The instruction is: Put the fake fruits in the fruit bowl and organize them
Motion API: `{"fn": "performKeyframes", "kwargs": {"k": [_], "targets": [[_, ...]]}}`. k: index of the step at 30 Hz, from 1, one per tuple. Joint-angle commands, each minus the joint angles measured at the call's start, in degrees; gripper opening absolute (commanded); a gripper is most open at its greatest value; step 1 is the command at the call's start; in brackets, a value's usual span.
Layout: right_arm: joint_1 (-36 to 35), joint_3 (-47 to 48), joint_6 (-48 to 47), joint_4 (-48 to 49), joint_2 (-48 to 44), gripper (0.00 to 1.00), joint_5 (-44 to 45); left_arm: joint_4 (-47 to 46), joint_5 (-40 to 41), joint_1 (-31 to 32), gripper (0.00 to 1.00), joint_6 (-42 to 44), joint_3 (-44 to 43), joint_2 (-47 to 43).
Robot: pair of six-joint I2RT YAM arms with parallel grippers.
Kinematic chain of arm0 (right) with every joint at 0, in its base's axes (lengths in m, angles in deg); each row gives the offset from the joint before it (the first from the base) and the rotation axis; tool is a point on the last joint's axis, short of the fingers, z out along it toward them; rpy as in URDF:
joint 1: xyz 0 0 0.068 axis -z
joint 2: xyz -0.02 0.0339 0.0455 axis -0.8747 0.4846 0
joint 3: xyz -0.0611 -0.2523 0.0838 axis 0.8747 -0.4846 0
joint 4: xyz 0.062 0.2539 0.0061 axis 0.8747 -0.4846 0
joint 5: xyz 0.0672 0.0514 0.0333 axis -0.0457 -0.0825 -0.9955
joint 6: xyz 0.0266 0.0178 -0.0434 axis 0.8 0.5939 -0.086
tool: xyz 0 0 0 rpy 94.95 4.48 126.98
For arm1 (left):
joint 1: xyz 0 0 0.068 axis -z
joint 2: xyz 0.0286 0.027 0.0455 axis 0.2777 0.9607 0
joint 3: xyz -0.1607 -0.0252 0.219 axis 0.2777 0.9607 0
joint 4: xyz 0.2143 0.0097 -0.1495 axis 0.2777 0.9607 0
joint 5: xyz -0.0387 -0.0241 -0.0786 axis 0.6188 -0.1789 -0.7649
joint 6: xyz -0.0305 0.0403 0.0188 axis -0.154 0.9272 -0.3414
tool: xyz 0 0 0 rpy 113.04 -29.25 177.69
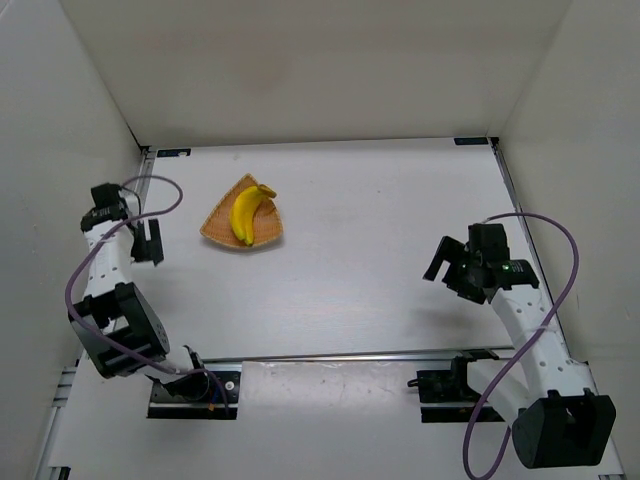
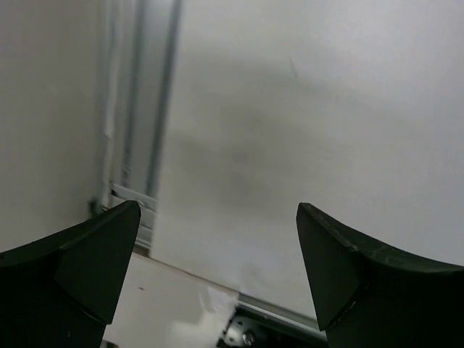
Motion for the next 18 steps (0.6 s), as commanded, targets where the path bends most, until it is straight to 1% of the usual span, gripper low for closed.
{"fn": "performKeyframes", "kwargs": {"k": [1, 5, 7, 13, 18], "targets": [[-0.2, -1.44, 0.18, 0.76, -1.18, 1.0, -0.64, -1.85, -9.32, -4.63, 1.0, -0.41, 7.1, -3.79], [-0.2, -3.2, 0.79, 1.29, -2.41, 1.0, -0.64, -2.9, -14.51, -9.8, 1.0, -2.52, 12.98, -7.65], [-0.2, -3.21, 1.32, 1.29, -2.41, 1.0, -0.64, -2.91, -16.0, -10.95, 1.0, -2.53, 13.78, -8.36], [-0.2, -4.96, 2.47, 2.34, -3.46, 1.0, -1.7, -2.91, -16.63, -12.01, 1.0, -2.53, 15.11, -8.9], [-0.2, -4.97, 2.47, 2.34, -3.99, 1.0, -1.7, -2.91, -19.17, -12.63, 1.0, -1.83, 15.11, -8.9]]}}
